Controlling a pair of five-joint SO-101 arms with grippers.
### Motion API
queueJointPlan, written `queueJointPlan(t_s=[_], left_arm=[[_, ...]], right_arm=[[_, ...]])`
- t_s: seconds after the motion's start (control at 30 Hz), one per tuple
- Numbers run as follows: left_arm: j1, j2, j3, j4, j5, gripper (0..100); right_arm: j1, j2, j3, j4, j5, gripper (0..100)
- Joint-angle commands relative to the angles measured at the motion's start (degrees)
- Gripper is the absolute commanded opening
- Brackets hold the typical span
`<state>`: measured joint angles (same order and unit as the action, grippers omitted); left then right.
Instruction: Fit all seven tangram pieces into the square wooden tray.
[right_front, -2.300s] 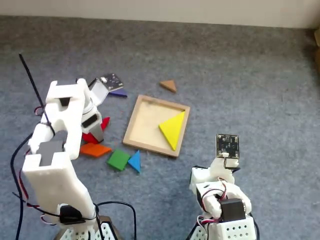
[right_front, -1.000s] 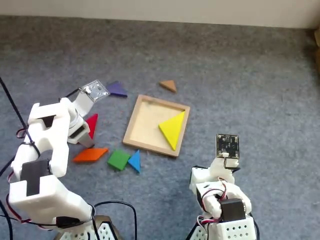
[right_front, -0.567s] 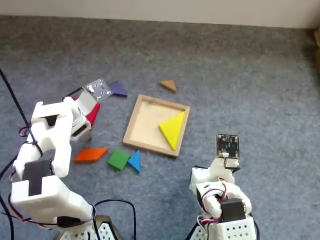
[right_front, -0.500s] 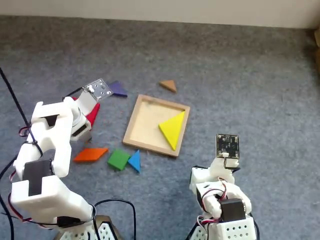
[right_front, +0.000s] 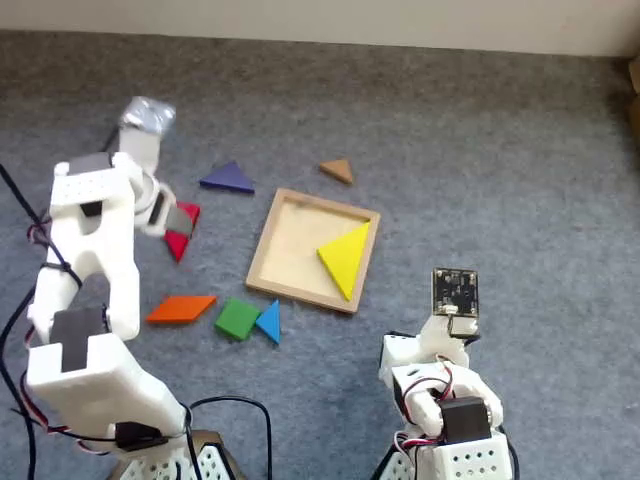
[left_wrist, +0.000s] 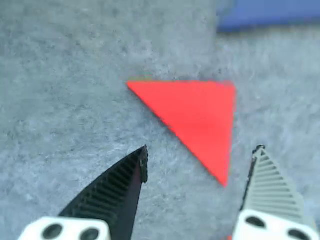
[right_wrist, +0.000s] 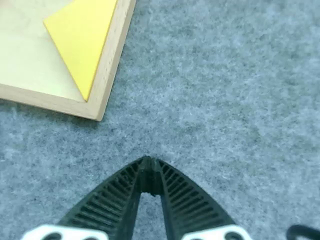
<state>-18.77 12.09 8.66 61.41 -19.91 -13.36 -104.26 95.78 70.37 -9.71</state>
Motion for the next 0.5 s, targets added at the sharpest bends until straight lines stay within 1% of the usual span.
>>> queueJointPlan(t_s=[0.0,0.17,0.3,0.47], left_arm=[[2.2,-0.5,-7.2,2.6,10.4,32],[4.7,-0.4,-7.1,2.5,16.5,32],[5.1,0.3,-7.3,2.4,21.4,32],[5.1,8.6,-12.4,4.0,24.4,32]], right_arm=[[1.1,-1.0,6.7,-1.4,0.4,0.5],[1.1,-1.0,6.7,-1.4,0.4,0.5],[1.1,-1.0,6.7,-1.4,0.4,0.5],[1.1,-1.0,6.7,-1.4,0.4,0.5]])
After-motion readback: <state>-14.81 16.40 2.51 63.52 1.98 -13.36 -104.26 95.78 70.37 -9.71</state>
